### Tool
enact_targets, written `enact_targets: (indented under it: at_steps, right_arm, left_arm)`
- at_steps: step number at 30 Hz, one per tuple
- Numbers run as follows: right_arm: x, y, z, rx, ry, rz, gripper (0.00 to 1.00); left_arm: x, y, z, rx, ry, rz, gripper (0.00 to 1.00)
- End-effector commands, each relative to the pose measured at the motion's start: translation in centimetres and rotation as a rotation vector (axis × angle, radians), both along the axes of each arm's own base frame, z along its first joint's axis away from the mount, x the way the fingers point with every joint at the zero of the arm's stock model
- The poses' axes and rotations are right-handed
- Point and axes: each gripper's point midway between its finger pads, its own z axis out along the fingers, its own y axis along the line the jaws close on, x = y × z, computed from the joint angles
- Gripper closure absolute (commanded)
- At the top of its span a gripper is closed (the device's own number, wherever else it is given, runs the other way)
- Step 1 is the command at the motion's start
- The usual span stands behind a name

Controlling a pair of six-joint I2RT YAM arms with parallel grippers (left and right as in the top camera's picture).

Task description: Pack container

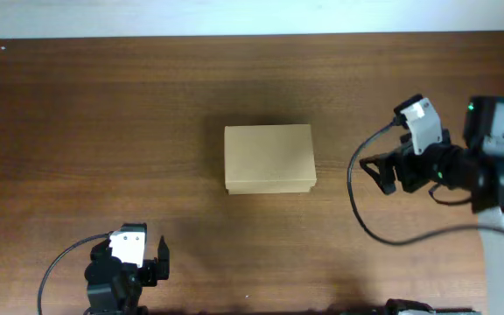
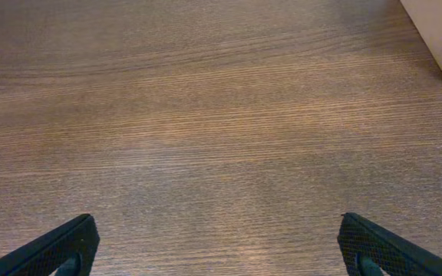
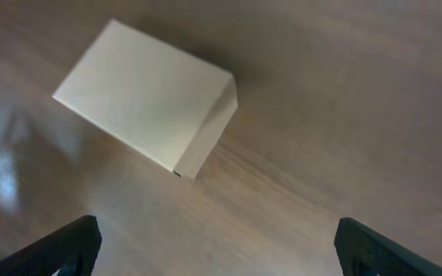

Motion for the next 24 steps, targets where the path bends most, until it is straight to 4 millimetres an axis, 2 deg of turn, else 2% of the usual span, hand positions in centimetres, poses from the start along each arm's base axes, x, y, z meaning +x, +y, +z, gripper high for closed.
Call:
enact_targets:
  at_steps: [1, 12, 17, 20, 24]
  right_arm:
    - [-1.5, 0.8, 2.2, -0.008, -0.09, 0.027, 0.01]
    - [-7.2, 3.5, 7.8, -0.032, -0.346, 0.118, 0.01]
    - [-9.7, 3.2, 9.0, -0.065, -0.434, 0.097, 0.01]
    - [-11.5, 3.2, 8.3, -0.071, -0.47, 0.094, 0.01]
    - [-13.4, 3.8, 5.1, -0.049, -0.498, 0.119, 0.01]
  left_arm:
    - [0.0, 0.2, -0.1, 0.019, -0.005, -0.003, 0.0]
    - [0.0, 0.2, -0.1, 0.019, -0.005, -0.003, 0.0]
    - [0.0, 0.2, -0.1, 0.019, -0.005, -0.003, 0.0]
    - [0.0, 0.2, -0.1, 0.019, -0.005, -0.003, 0.0]
    - [0.0, 0.2, -0.1, 0.019, -0.005, -0.003, 0.0]
